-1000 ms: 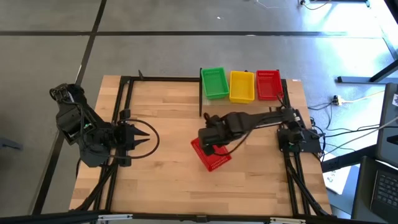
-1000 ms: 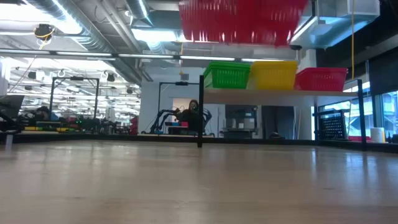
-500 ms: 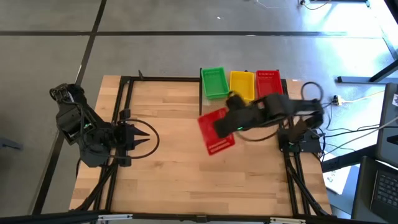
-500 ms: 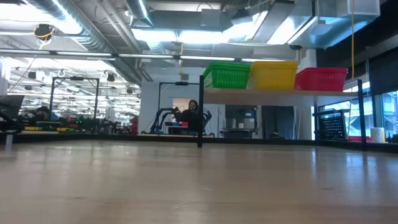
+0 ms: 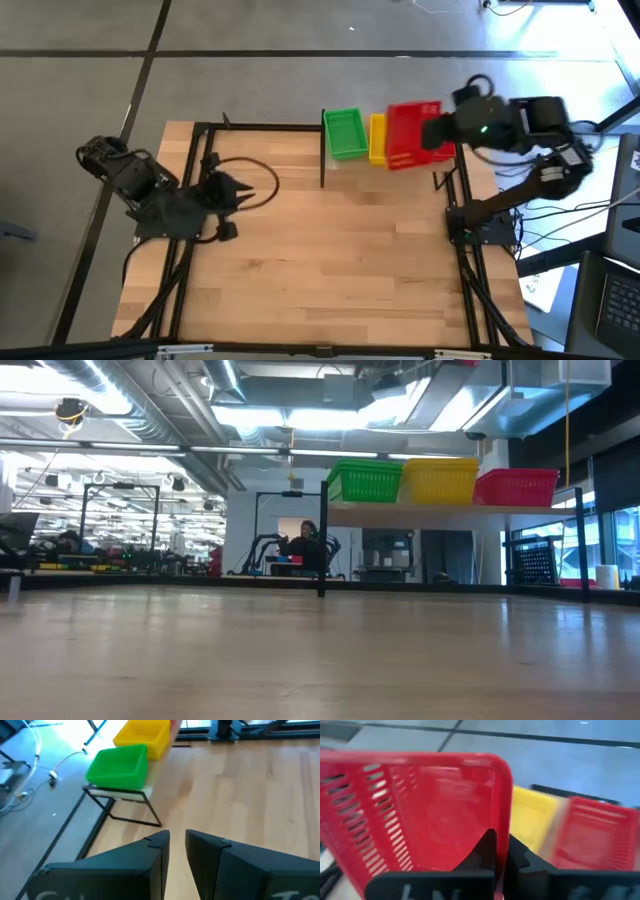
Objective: Stack baskets on shelf by color
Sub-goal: Stack the red bin on the red bins on the shelf
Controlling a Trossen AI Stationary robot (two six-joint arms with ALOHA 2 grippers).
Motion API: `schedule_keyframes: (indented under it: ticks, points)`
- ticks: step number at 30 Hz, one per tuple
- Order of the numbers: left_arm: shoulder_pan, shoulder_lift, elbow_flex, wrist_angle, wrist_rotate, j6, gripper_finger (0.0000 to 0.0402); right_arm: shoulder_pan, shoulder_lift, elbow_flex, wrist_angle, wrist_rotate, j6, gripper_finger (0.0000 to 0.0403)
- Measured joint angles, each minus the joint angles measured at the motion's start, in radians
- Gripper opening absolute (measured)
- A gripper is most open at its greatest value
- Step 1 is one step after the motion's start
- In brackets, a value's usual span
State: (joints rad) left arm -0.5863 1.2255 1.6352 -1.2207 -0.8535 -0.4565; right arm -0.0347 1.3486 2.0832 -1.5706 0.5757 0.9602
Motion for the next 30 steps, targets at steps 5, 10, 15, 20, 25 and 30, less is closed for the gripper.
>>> schedule_keyframes:
  ticks: [5,10,15,20,25,30]
  points:
    - [0.108,0.0,0.0,0.133,0.008,0.172,0.0055,-0.219,-0.148,-0.182,-0.003,-0.075,-0.049,0.0]
    - [0.223,0.01,0.001,0.271,0.081,0.333,0.0055,-0.38,-0.215,-0.313,-0.003,-0.074,-0.105,0.0]
    - [0.327,0.023,0.002,0.336,0.2,0.386,0.0055,-0.501,-0.21,-0.414,0.001,-0.046,-0.184,0.0]
    - [0.38,0.036,0.002,0.349,0.22,0.389,0.0055,-0.591,-0.19,-0.506,0.031,-0.015,-0.266,0.0]
    - [0.41,0.049,0.0,0.346,0.226,0.389,0.0055,-0.632,-0.187,-0.547,0.115,-0.024,-0.317,0.0]
    - [0.428,0.062,-0.001,0.344,0.257,0.389,0.0055,-0.664,-0.187,-0.551,0.095,-0.06,-0.318,0.0]
